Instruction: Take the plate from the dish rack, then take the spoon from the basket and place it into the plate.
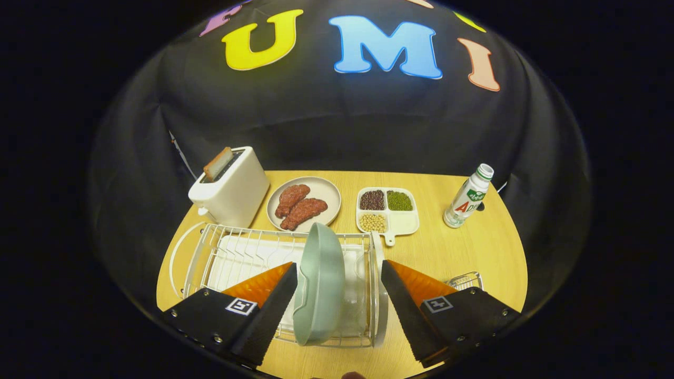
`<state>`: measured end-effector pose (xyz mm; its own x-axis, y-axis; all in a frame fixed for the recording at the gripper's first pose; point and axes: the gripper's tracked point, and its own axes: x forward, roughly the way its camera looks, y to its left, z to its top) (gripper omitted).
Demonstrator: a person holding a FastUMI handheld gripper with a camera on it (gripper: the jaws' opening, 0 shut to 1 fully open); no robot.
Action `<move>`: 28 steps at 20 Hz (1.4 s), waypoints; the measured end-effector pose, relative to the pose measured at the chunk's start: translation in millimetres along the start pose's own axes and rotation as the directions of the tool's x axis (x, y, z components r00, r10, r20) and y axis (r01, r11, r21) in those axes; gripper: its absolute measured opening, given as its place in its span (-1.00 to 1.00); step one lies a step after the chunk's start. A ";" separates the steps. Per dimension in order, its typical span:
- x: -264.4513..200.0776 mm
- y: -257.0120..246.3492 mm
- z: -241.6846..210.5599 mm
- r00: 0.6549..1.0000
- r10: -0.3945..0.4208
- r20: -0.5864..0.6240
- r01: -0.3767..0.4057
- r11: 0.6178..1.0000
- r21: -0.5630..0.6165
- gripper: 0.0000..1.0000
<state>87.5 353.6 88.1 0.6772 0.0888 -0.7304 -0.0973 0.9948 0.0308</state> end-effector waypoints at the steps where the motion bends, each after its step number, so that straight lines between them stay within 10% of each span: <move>1: 5.7 0.6 -3.2 1.000 -0.014 -0.025 0.014 1.000 0.009 0.98; 8: 32.9 12.4 -36.2 0.987 -0.031 -0.159 0.039 0.998 0.045 0.83; 12: 42.3 12.7 -50.8 0.976 -0.043 -0.212 0.060 0.995 0.077 -0.31; 28: -22.5 -4.9 2.7 0.981 -0.174 -0.082 0.172 0.985 -0.032 -0.30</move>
<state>74.7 346.9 106.2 0.6213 -0.0902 -0.7783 -0.0023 0.9931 -0.1169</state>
